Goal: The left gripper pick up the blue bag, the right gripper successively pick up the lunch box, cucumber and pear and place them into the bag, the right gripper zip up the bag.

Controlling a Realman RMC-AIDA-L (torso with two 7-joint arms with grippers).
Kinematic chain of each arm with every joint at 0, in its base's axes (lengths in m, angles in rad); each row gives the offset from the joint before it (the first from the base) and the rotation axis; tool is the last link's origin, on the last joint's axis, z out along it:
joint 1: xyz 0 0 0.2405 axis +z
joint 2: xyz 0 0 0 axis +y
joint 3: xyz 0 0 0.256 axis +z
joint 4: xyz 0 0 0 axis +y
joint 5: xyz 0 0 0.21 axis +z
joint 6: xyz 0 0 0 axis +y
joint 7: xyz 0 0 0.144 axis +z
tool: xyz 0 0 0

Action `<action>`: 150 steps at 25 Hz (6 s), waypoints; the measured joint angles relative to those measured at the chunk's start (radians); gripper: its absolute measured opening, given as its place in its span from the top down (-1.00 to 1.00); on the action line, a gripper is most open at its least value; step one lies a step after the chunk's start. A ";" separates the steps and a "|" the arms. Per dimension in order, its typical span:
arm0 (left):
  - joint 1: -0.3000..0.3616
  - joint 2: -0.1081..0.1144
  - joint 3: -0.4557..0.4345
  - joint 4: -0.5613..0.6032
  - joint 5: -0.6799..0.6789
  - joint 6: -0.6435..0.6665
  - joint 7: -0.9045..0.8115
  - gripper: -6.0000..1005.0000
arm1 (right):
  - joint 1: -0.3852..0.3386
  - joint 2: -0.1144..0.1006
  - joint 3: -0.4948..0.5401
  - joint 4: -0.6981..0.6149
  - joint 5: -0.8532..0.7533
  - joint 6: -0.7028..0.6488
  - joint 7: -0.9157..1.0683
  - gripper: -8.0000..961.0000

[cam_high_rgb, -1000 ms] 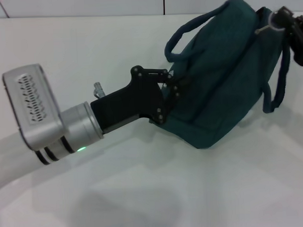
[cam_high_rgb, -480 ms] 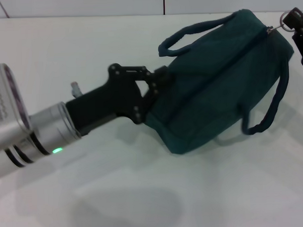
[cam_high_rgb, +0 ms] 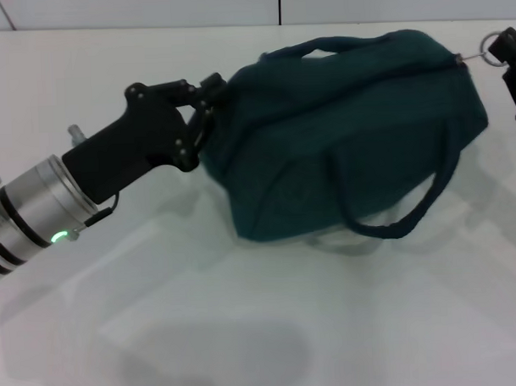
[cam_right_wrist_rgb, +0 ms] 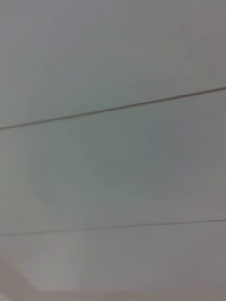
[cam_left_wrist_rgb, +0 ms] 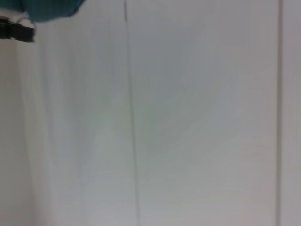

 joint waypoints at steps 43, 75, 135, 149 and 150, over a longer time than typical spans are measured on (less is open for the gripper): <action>-0.290 0.013 -0.035 0.549 0.710 -0.245 -1.143 -0.04 | 0.006 0.003 -0.037 0.001 -0.003 -0.013 -0.004 0.95; -0.213 -0.059 -0.036 0.588 0.776 -0.341 -0.861 0.87 | 0.007 0.004 -0.086 0.031 0.073 -0.035 0.015 0.95; -0.165 -0.060 -0.047 0.618 0.741 -0.281 -0.777 0.84 | 0.037 -0.006 -0.123 0.017 0.022 0.350 -0.050 -0.06; -0.167 -0.061 -0.047 0.617 0.741 -0.290 -0.769 0.79 | 0.041 -0.001 -0.231 -0.040 0.022 0.338 -0.051 0.47; -0.167 -0.060 -0.047 0.617 0.741 -0.291 -0.769 0.78 | 0.040 -0.001 -0.232 -0.040 0.022 0.338 -0.051 0.48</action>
